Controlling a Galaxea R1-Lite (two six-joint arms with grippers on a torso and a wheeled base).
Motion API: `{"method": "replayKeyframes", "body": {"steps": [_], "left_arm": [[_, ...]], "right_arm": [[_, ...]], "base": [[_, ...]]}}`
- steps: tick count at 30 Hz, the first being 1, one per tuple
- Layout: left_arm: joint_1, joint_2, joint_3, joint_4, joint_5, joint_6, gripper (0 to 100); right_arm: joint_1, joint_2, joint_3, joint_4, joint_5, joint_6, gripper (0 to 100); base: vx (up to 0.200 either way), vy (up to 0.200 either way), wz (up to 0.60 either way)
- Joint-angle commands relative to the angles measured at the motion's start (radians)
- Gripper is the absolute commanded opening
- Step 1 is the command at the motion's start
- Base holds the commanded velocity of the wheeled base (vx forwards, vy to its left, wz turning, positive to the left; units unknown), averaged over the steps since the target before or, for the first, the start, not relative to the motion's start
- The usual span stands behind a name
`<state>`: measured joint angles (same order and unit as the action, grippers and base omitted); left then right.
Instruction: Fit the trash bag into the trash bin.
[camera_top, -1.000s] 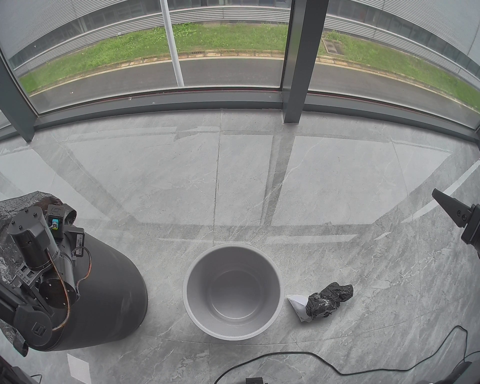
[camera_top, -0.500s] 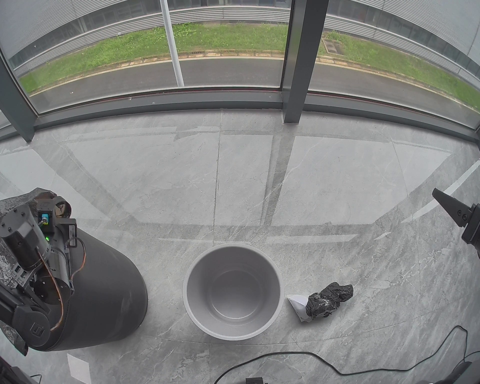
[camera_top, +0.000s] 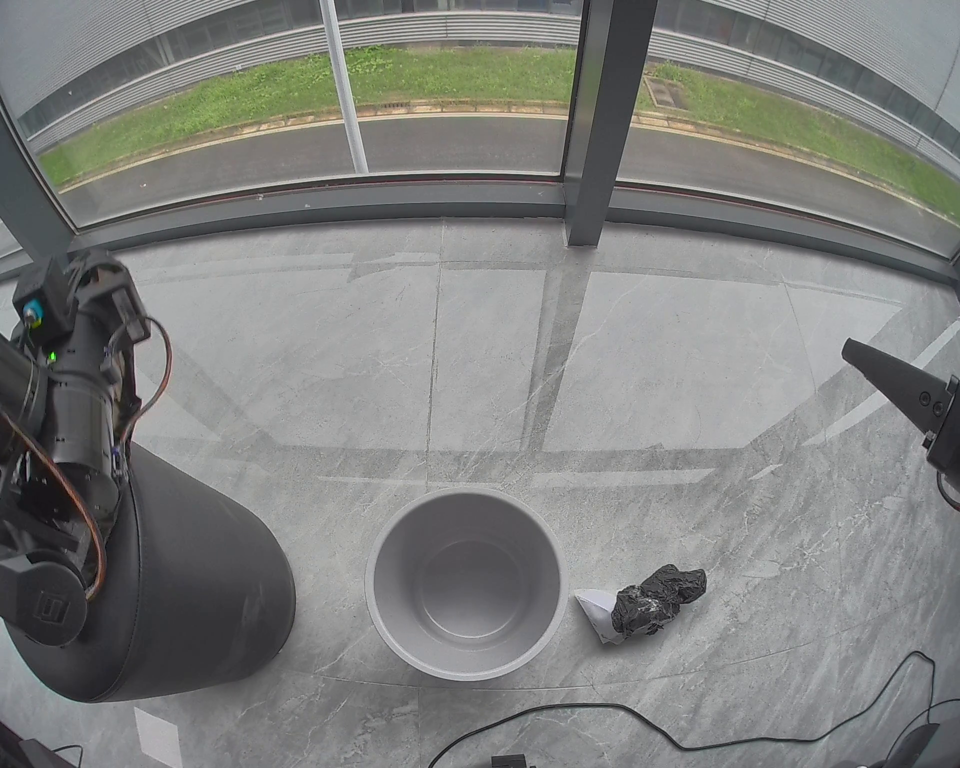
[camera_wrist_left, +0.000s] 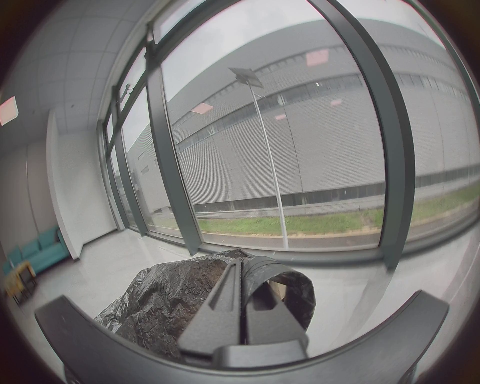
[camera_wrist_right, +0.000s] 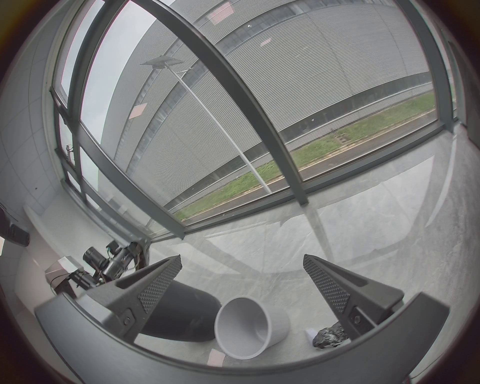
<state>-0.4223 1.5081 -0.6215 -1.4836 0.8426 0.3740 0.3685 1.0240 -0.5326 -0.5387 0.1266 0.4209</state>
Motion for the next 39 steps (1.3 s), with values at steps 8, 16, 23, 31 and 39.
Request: {"method": "replayKeyframes", "body": {"steps": [8, 16, 23, 31, 39], "left_arm": [[-0.297, -0.114, -0.250, 0.111, 0.059, -0.112, 0], [-0.526, -0.129, -0.210, 0.118, 0.056, -0.179, 0], [-0.647, -0.071, -0.119, 0.120, 0.047, -0.224, 0], [-0.662, -0.037, -0.038, 0.125, -0.068, -0.330, 0], [-0.688, -0.226, -0.063, 0.539, -0.356, -0.524, 0]], "right_arm": [[0.303, 0.217, -0.072, 0.002, -0.001, -0.025, 100], [0.434, 0.346, -0.132, -0.004, -0.082, -0.053, 100], [0.503, 0.456, -0.159, -0.012, -0.096, -0.065, 100], [0.543, 0.600, -0.242, -0.015, -0.096, -0.065, 100], [0.555, 0.643, -0.248, -0.092, -0.097, -0.080, 100]], "base": [[0.000, 0.000, 0.00], [0.000, 0.000, 0.00], [0.000, 0.000, 0.00], [0.000, 0.000, 0.00], [0.000, 0.000, 0.00]]}}
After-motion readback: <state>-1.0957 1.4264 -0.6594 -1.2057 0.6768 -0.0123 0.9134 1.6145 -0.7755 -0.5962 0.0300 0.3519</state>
